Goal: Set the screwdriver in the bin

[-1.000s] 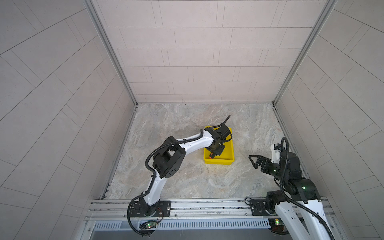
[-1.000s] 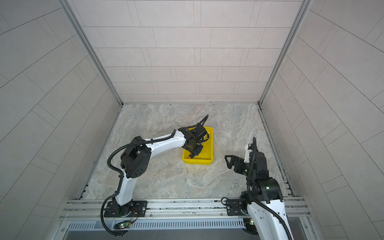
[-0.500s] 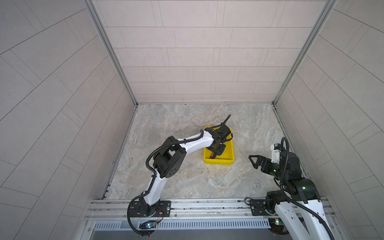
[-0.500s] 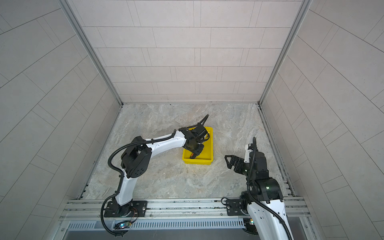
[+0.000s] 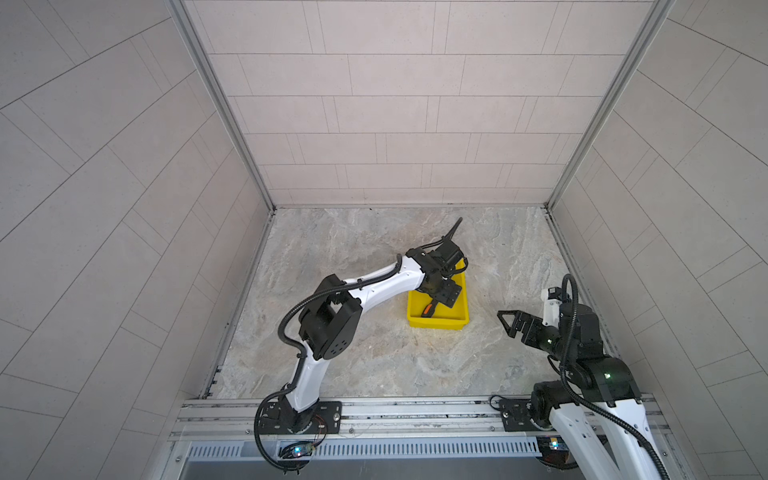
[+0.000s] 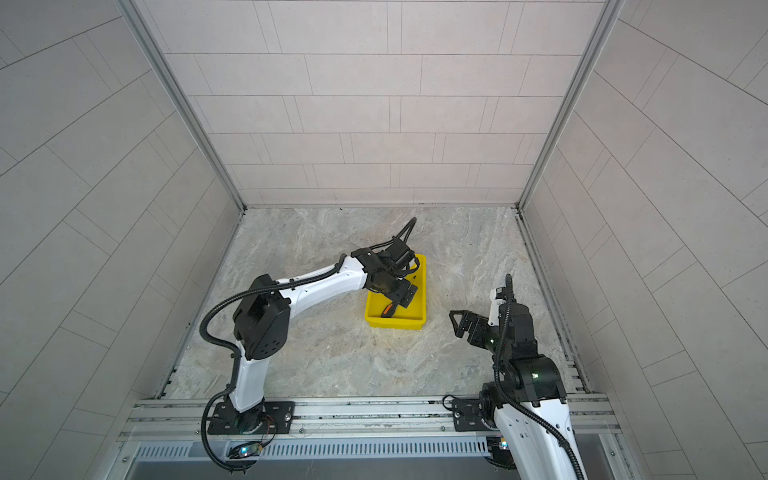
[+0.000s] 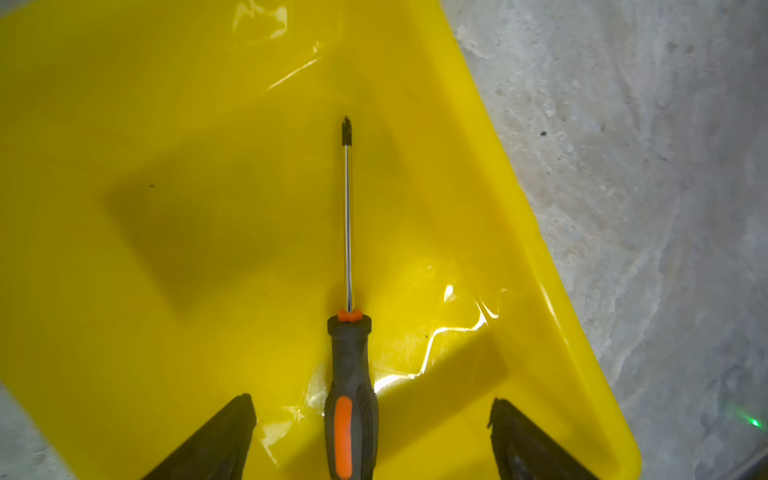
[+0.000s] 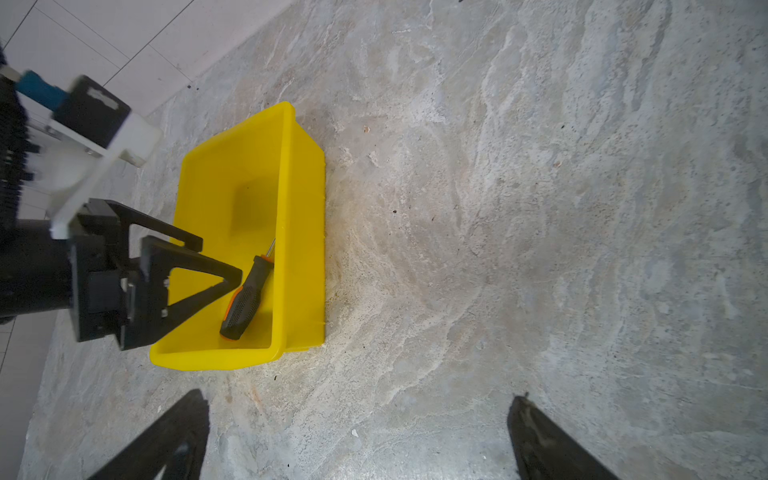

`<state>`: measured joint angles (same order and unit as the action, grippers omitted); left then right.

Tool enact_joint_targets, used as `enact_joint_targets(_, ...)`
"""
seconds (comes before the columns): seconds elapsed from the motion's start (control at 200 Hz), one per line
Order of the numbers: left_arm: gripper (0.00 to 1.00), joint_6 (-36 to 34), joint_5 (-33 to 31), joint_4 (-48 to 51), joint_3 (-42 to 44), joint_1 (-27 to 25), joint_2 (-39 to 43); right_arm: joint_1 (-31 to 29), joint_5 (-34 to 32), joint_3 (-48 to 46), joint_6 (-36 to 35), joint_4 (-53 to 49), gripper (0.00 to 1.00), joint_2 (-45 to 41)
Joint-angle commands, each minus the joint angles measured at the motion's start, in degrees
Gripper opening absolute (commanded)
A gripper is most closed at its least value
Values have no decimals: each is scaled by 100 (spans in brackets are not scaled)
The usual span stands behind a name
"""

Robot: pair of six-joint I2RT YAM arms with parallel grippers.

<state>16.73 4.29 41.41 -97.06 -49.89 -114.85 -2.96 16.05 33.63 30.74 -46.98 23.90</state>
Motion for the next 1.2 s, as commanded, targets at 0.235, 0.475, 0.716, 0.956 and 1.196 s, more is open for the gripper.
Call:
enact_joint_targets(0.235,100,-116,-1071,-388,1009,424,2421,5,-174,13,39,168,99,363)
enact_joint_targets(0.475,100,-243,-1918,-599,2303,1121,4157,14,-390,35,-319,1196,100,895)
enact_joint_targets(0.716,100,-763,-3873,-1392,3622,1217,5651,14,-1590,361,-395,2085,100,1485)
enact_joint_targets(0.956,100,-1600,-3780,-3268,5196,1868,6598,15,-1555,931,-617,2243,100,2748)
enact_joint_targets(1.196,100,-1453,-2110,-4984,6253,3778,6003,15,-1090,1317,-1583,2563,100,3757)
